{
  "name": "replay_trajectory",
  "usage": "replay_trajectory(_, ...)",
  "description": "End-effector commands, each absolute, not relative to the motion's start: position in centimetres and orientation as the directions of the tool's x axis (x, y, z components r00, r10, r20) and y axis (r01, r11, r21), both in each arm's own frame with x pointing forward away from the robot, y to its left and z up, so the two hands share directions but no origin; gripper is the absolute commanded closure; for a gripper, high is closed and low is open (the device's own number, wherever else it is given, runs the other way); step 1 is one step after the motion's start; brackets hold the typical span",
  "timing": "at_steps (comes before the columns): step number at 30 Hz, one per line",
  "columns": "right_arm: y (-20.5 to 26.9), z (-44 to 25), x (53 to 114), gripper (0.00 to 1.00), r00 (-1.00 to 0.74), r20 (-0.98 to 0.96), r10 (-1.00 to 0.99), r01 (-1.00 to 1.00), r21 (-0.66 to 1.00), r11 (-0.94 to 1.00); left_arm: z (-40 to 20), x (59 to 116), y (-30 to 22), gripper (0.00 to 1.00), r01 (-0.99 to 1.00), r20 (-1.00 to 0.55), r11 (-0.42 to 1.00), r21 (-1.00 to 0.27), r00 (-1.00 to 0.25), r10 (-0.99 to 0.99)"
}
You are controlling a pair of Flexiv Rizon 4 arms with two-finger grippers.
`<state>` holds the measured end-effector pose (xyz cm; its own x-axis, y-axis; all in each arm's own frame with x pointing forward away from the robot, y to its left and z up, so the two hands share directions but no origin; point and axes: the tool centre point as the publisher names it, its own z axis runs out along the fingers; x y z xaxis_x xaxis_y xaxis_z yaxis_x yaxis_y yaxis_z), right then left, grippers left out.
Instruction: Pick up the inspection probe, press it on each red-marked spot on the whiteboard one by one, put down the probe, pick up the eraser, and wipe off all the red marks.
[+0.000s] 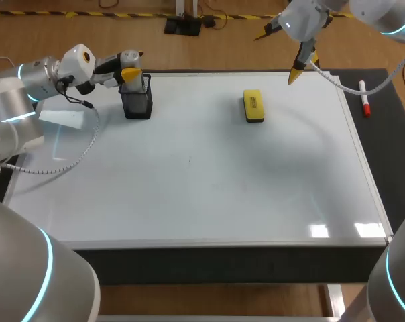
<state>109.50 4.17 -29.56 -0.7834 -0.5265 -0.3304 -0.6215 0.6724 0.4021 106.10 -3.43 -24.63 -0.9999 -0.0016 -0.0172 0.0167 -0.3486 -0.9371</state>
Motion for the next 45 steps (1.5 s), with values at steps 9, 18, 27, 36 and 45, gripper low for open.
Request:
replay_trajectory(9,4.1,-29.5,109.5,0.0,-0.783,-0.327,-0.529,-0.622,0.399,0.673,-23.6,105.5,-2.0,0.0,0.044,-0.04,-0.273,-0.961,-0.999,-0.02)
replay_trajectory(18,4.1,-29.5,109.5,0.0,-0.783,-0.327,-0.529,-0.622,0.399,0.673,-23.0,104.2,0.0,0.0,0.05,-0.046,-0.048,-0.998,-0.996,-0.081)
replay_trajectory(27,4.1,-29.5,109.5,0.0,-0.783,-0.327,-0.529,-0.622,0.399,0.673,-22.4,103.0,1.8,0.0,0.029,-0.057,0.164,-0.986,-0.984,-0.167)
replay_trajectory(36,4.1,-29.5,109.5,0.0,-0.783,-0.327,-0.529,-0.622,0.399,0.673,-22.0,101.6,3.4,0.0,-0.029,-0.073,0.353,-0.935,-0.96,-0.271)
replay_trajectory(45,4.1,-29.5,109.5,0.0,-0.783,-0.327,-0.529,-0.622,0.399,0.673,-21.8,99.8,4.6,0.0,-0.069,-0.143,0.526,-0.848,-0.925,-0.353)
